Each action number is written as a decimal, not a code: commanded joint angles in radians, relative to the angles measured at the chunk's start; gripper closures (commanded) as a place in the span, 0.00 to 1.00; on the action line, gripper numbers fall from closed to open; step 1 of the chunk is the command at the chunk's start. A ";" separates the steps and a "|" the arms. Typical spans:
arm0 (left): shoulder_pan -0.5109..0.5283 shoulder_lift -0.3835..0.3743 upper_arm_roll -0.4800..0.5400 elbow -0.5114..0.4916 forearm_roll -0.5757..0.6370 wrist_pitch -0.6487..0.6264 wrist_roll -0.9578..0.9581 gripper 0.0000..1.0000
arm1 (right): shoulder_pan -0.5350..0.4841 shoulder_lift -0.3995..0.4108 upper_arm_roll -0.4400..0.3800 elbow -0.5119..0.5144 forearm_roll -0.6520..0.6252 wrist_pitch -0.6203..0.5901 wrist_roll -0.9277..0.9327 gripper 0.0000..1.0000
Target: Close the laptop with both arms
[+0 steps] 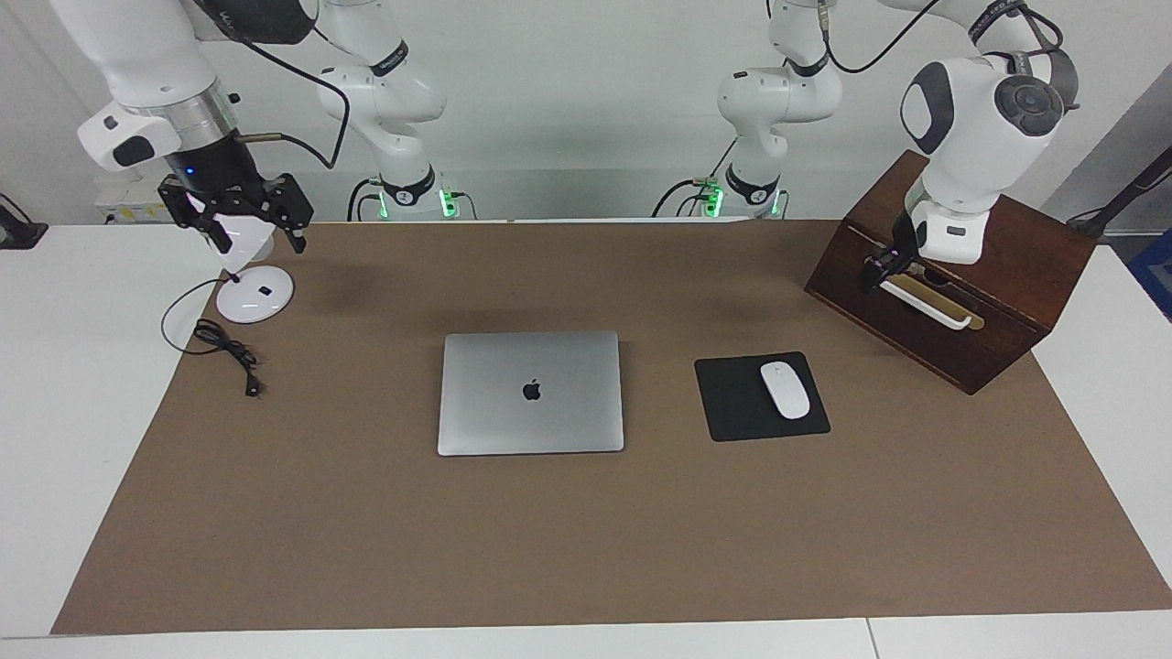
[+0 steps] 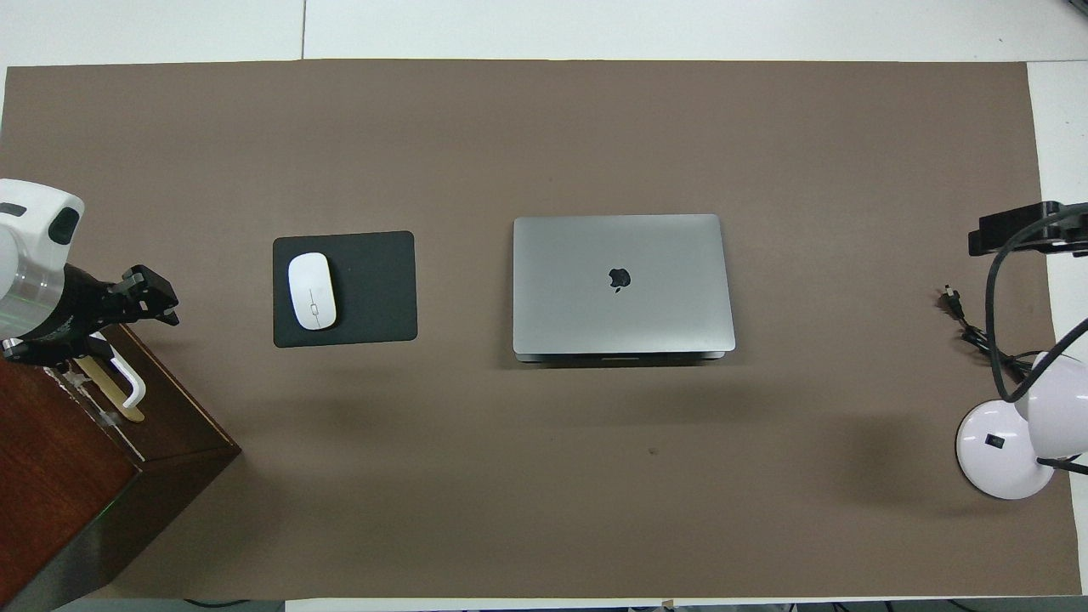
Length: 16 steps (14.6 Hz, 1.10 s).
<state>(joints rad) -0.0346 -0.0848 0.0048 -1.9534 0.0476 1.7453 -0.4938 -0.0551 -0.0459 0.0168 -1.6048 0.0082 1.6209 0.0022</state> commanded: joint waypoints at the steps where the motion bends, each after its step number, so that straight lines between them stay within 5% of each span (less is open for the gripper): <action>1: 0.005 -0.006 -0.022 -0.006 -0.015 -0.001 0.000 0.00 | 0.003 -0.025 -0.001 -0.027 -0.017 0.017 -0.005 0.00; 5: 0.030 -0.006 -0.066 -0.004 -0.032 0.077 0.003 0.00 | -0.006 -0.025 -0.003 -0.029 -0.017 0.017 -0.004 0.00; 10: 0.038 -0.009 -0.063 -0.001 -0.032 -0.010 0.361 0.00 | -0.011 -0.023 -0.005 -0.027 -0.017 0.019 -0.005 0.00; 16: 0.018 -0.015 -0.080 -0.006 -0.034 0.002 0.366 0.00 | -0.009 -0.023 -0.005 -0.027 -0.019 0.019 -0.004 0.00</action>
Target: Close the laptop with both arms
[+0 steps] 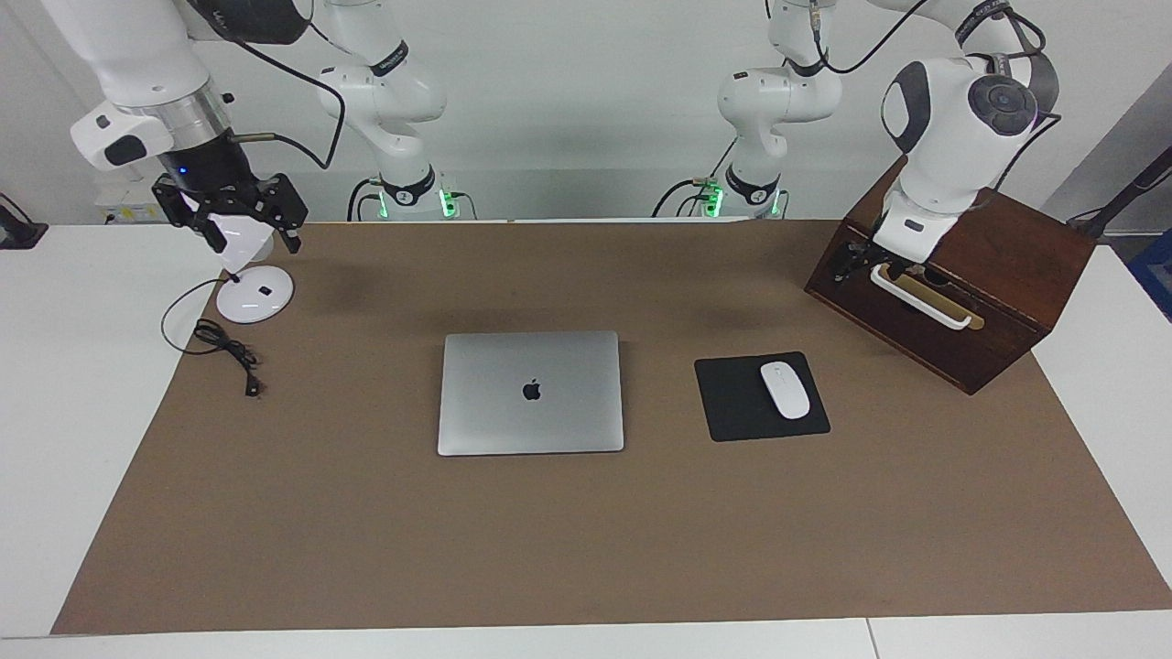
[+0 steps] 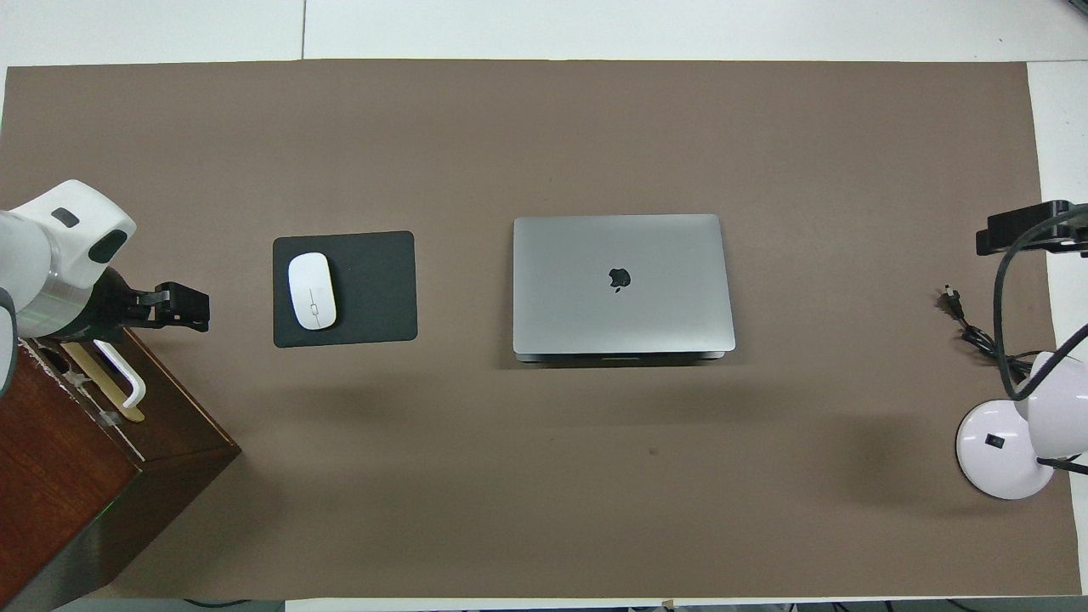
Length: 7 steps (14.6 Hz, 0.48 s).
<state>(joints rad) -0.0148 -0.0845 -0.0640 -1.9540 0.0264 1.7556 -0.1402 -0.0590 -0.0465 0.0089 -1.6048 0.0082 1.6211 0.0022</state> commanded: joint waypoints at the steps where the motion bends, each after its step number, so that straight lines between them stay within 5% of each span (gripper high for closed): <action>1: -0.017 -0.017 -0.016 -0.005 -0.022 -0.008 0.011 0.00 | -0.007 -0.023 0.003 -0.027 -0.020 0.019 -0.004 0.00; 7: -0.025 -0.069 -0.010 0.020 -0.071 -0.011 0.021 0.00 | -0.007 -0.023 0.003 -0.026 -0.020 0.020 -0.004 0.00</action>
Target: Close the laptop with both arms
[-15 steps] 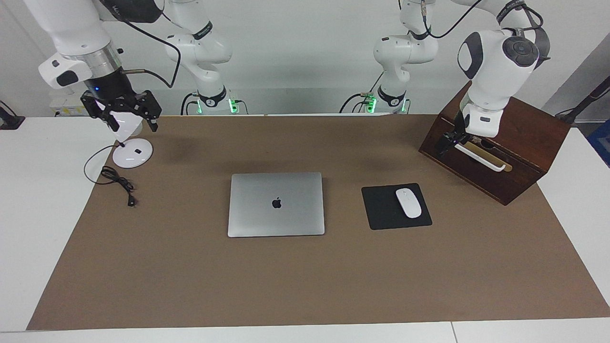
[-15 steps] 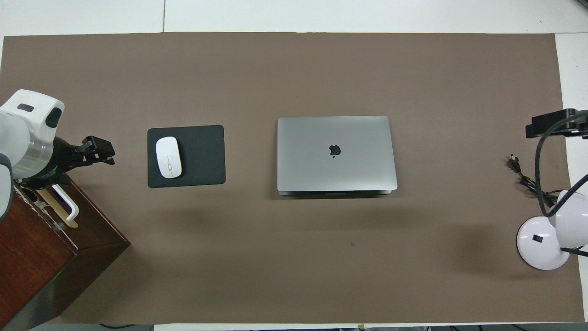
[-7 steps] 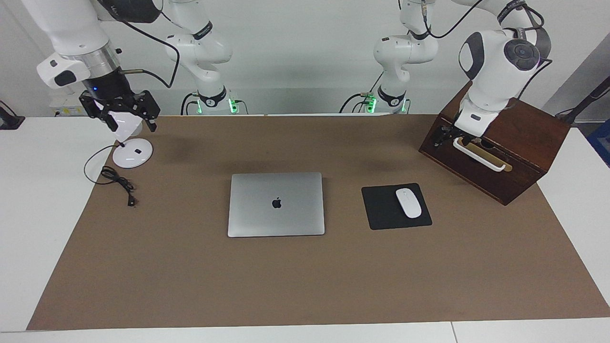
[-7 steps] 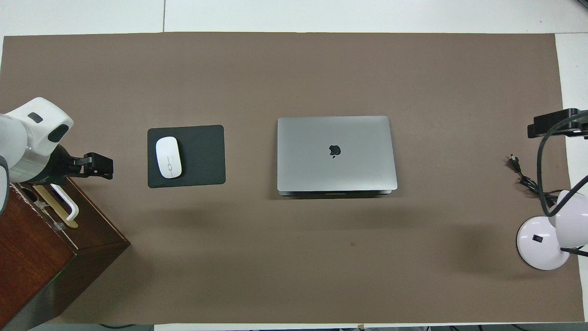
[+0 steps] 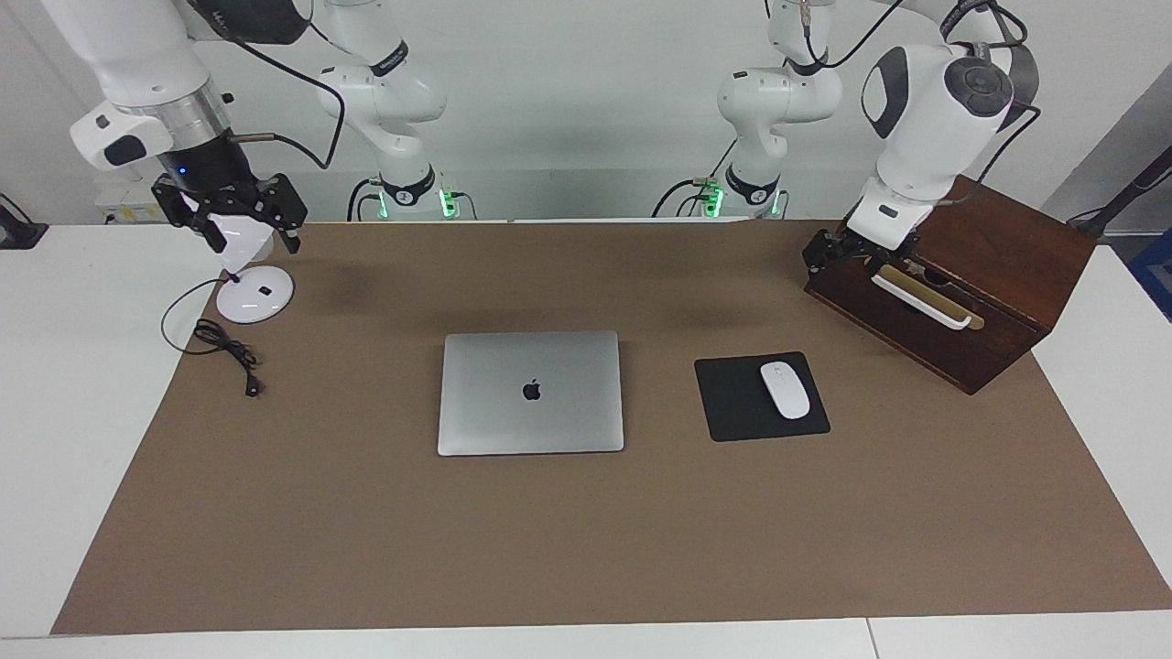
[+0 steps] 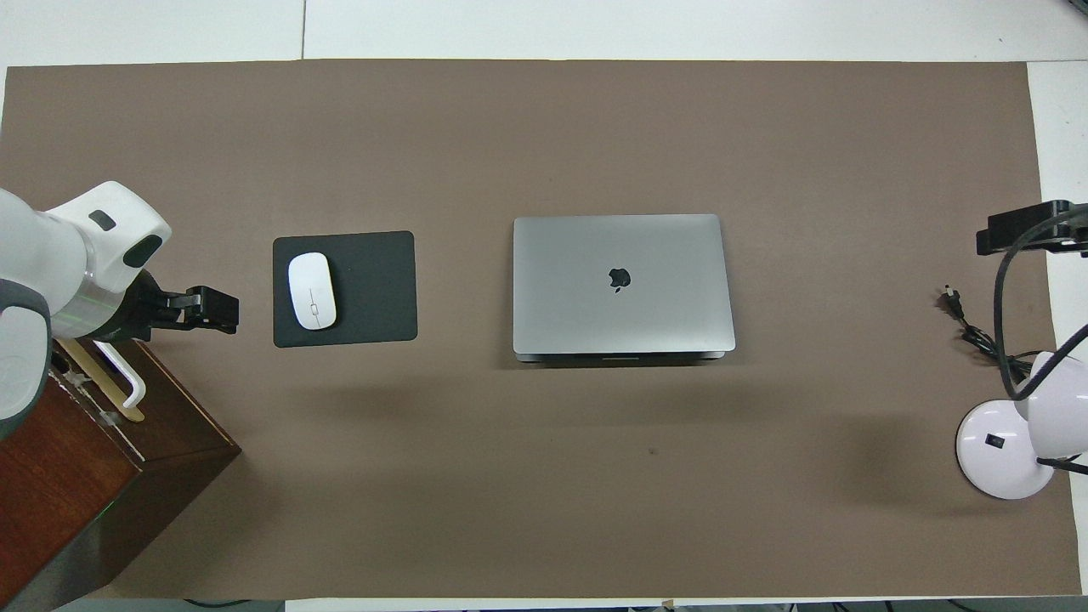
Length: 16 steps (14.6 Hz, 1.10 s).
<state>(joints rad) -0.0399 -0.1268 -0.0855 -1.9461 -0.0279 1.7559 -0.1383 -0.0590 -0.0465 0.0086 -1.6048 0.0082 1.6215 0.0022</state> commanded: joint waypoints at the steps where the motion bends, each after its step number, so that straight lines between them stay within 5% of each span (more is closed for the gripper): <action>1: 0.005 -0.027 0.013 0.030 -0.017 -0.027 0.019 0.00 | -0.007 -0.023 0.004 -0.026 -0.020 0.020 -0.004 0.00; 6: 0.023 0.030 0.021 0.200 -0.015 -0.174 0.025 0.00 | -0.007 -0.023 0.004 -0.024 -0.020 0.018 -0.004 0.00; 16: 0.031 0.050 0.019 0.219 0.014 -0.168 0.106 0.00 | -0.007 -0.024 0.002 -0.023 -0.020 0.018 -0.004 0.00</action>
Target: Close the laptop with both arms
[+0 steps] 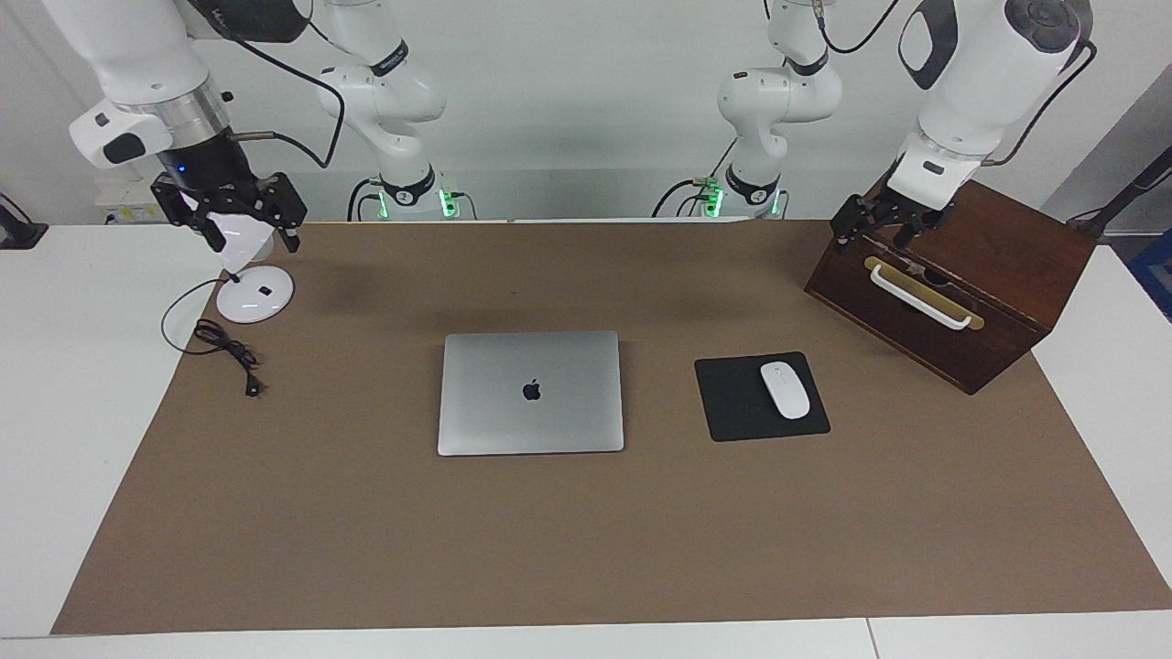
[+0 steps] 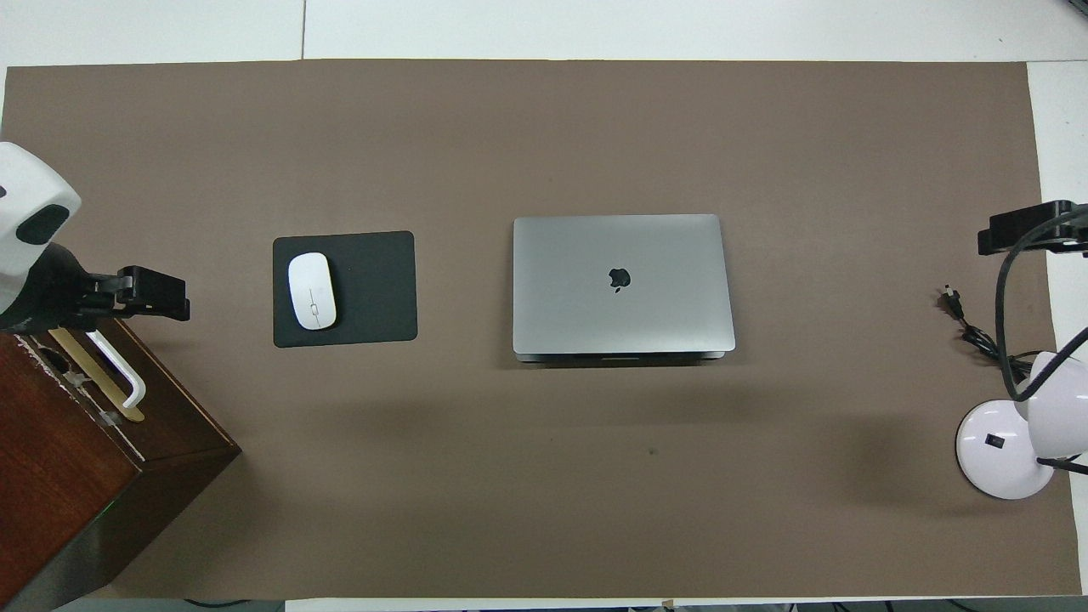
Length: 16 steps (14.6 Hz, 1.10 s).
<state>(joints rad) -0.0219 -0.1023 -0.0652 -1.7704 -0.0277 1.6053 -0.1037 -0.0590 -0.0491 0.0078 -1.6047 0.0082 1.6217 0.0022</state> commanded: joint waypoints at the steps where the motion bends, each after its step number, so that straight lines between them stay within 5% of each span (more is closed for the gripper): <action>1: 0.013 0.027 -0.001 0.045 0.026 -0.012 0.106 0.00 | -0.007 -0.020 0.003 -0.023 -0.020 0.018 -0.004 0.00; 16: 0.008 0.067 0.021 0.075 0.022 0.047 0.094 0.00 | -0.007 -0.020 0.004 -0.024 -0.020 0.020 -0.004 0.00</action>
<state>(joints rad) -0.0169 -0.0508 -0.0481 -1.7110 -0.0192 1.6442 -0.0174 -0.0590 -0.0501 0.0074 -1.6048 0.0082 1.6217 0.0022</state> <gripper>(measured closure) 0.000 0.000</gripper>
